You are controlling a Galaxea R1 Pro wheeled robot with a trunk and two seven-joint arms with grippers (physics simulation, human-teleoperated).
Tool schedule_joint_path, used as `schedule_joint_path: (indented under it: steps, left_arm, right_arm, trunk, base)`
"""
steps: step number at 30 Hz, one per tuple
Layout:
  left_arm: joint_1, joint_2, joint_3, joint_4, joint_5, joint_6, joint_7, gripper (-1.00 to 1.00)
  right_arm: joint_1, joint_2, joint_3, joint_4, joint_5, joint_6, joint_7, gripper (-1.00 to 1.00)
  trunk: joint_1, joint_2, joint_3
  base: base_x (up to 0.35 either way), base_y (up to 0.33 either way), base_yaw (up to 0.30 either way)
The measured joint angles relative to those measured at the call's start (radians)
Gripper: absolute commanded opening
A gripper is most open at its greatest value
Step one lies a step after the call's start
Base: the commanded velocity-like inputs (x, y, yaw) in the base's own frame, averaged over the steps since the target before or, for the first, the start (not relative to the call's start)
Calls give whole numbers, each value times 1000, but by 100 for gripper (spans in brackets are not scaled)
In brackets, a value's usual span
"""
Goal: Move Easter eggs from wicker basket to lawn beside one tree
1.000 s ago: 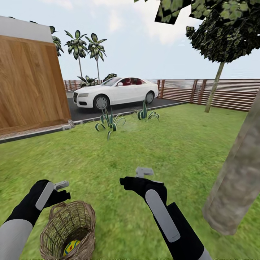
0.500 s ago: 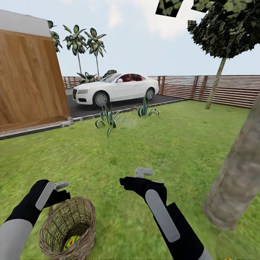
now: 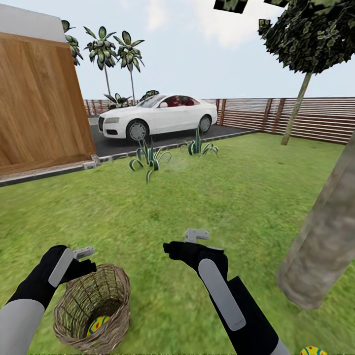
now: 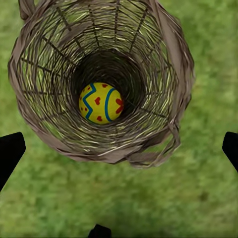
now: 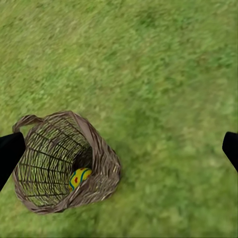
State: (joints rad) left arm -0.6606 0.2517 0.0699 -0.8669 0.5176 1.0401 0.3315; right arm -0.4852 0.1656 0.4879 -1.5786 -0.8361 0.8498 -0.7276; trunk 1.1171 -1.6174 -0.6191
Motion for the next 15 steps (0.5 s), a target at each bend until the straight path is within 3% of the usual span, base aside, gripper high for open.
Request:
schedule_joint_path:
  steps: [15]
  left_arm:
    - [-1, 1, 0, 0, 0, 0, 2, 100]
  right_arm:
    - [0, 0, 2, -5, 1, 0, 0, 100]
  trunk:
    - [0, 0, -9]
  base:
    - [69, 37, -1]
